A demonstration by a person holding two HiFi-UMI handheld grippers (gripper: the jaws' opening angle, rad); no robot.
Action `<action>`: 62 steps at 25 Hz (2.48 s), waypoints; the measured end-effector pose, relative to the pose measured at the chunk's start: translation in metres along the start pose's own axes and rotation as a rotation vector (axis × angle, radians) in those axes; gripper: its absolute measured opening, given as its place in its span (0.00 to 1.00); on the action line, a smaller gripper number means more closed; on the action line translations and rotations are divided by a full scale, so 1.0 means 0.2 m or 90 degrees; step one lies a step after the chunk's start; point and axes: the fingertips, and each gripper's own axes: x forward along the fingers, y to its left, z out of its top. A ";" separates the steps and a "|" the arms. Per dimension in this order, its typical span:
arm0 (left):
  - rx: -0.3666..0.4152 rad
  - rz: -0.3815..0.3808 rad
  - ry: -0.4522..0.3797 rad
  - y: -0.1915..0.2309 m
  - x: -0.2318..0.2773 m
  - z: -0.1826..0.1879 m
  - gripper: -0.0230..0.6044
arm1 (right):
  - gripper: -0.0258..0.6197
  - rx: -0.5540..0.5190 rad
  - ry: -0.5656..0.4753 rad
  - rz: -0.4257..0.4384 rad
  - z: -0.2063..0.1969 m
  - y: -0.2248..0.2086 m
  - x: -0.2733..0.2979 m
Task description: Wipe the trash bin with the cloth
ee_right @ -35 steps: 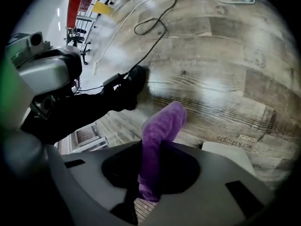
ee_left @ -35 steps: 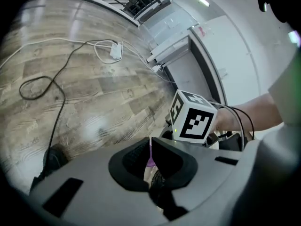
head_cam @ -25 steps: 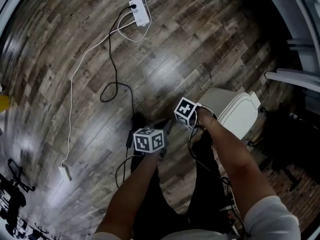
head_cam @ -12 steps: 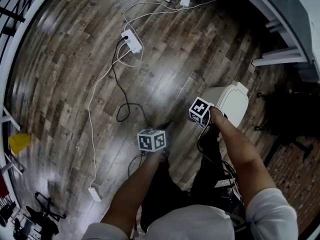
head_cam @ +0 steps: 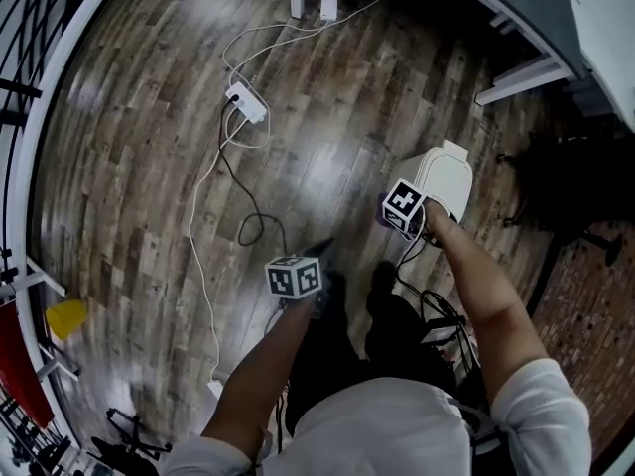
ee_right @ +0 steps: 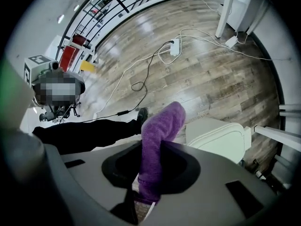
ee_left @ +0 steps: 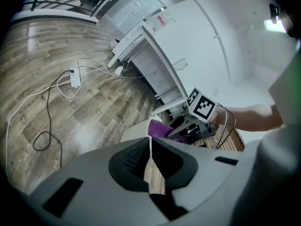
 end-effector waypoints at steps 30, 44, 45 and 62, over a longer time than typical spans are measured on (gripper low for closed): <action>0.171 -0.048 -0.045 -1.13 -0.06 -0.33 0.04 | 0.19 0.079 -0.358 -0.179 -1.22 -0.22 -0.65; 0.235 -0.100 -0.068 -1.55 -0.06 -0.45 0.04 | 0.19 0.201 -0.592 -0.301 -1.71 -0.18 -1.08; 0.241 -0.104 -0.071 -1.58 -0.07 -0.44 0.04 | 0.19 0.211 -0.607 -0.306 -1.73 -0.16 -1.12; 0.319 -0.193 -0.082 -1.74 -0.55 -0.42 0.04 | 0.19 0.390 -0.818 -0.381 -2.05 0.46 -1.49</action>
